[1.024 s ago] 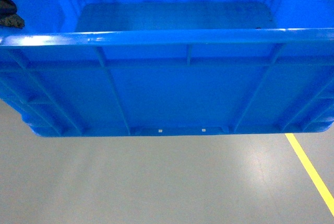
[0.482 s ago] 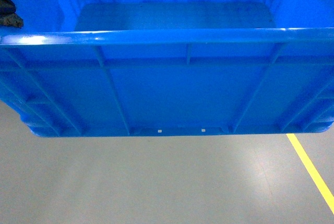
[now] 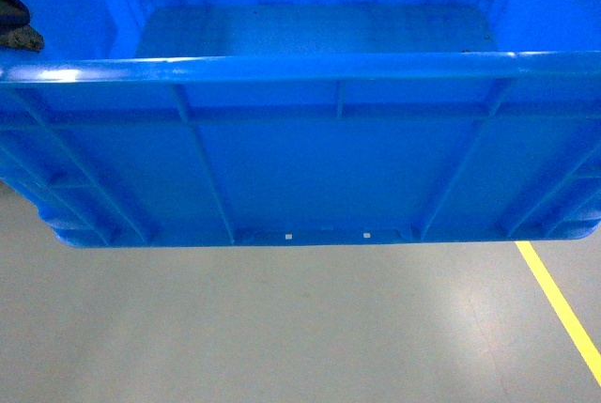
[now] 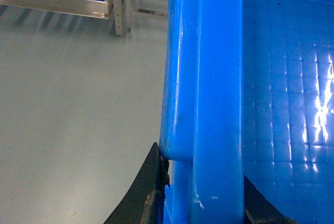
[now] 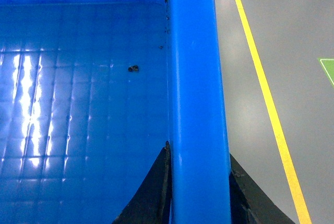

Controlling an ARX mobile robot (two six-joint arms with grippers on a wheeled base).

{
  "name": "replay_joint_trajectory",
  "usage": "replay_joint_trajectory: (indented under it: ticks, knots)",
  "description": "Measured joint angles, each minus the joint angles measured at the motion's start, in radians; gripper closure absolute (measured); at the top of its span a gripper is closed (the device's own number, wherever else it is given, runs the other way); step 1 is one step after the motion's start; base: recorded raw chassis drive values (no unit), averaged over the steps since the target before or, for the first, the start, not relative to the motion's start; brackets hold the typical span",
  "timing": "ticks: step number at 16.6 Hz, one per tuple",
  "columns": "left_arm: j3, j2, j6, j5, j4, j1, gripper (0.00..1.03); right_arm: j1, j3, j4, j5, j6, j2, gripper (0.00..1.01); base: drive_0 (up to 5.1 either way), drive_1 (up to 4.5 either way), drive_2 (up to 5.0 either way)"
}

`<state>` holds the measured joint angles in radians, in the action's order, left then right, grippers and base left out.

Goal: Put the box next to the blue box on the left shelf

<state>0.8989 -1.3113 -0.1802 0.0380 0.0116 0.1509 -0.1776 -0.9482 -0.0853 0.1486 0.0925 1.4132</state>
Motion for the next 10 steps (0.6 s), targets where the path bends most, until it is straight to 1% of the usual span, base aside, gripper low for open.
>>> replay_joint_trajectory:
  ticks: [10]
  knots:
    - [0.0,0.0,0.0,0.0,0.002,0.0,0.86,0.0,0.0,0.001,0.0,0.0,0.0,0.81,-0.1,4.1,-4.3]
